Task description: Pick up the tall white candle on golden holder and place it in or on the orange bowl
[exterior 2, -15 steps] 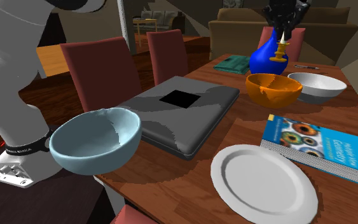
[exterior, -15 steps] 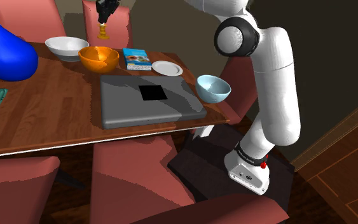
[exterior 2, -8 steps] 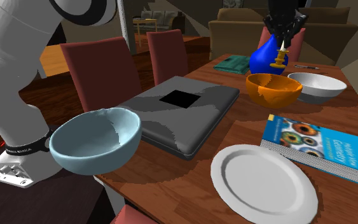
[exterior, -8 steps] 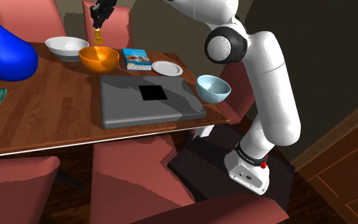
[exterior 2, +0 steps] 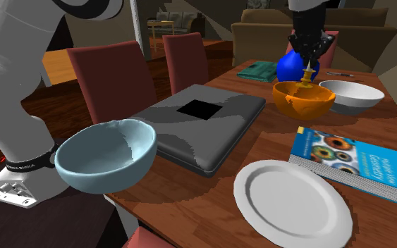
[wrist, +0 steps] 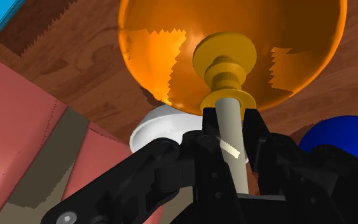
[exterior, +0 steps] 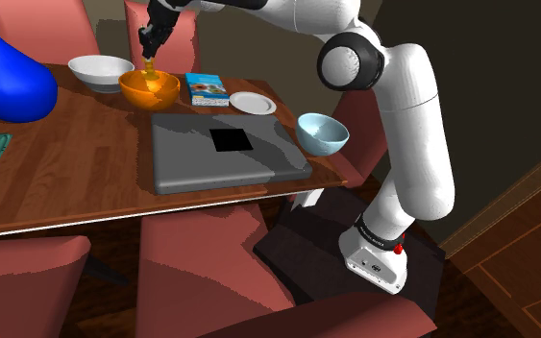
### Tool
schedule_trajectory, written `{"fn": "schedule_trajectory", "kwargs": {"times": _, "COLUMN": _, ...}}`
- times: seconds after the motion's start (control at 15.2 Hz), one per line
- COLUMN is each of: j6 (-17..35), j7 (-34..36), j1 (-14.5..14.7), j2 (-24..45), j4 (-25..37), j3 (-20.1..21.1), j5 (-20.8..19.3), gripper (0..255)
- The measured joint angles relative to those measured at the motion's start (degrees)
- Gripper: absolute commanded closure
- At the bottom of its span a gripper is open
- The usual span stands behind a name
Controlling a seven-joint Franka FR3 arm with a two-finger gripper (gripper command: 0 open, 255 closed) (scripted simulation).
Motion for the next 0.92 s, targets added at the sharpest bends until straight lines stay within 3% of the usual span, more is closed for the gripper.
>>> {"fn": "schedule_trajectory", "kwargs": {"times": 0.46, "j6": 1.21, "j7": -0.18, "j1": 0.03, "j2": -0.41, "j4": -1.6, "j3": 0.01, "j5": 0.07, "gripper": 255}}
{"fn": "schedule_trajectory", "kwargs": {"times": 0.53, "j6": 1.21, "j7": -0.18, "j1": 0.03, "j2": -0.41, "j4": -1.6, "j3": 0.01, "j5": 0.07, "gripper": 0}}
{"fn": "schedule_trajectory", "kwargs": {"times": 0.92, "j6": 1.21, "j7": -0.18, "j1": 0.03, "j2": -0.41, "j4": -1.6, "j3": 0.01, "j5": 0.07, "gripper": 0}}
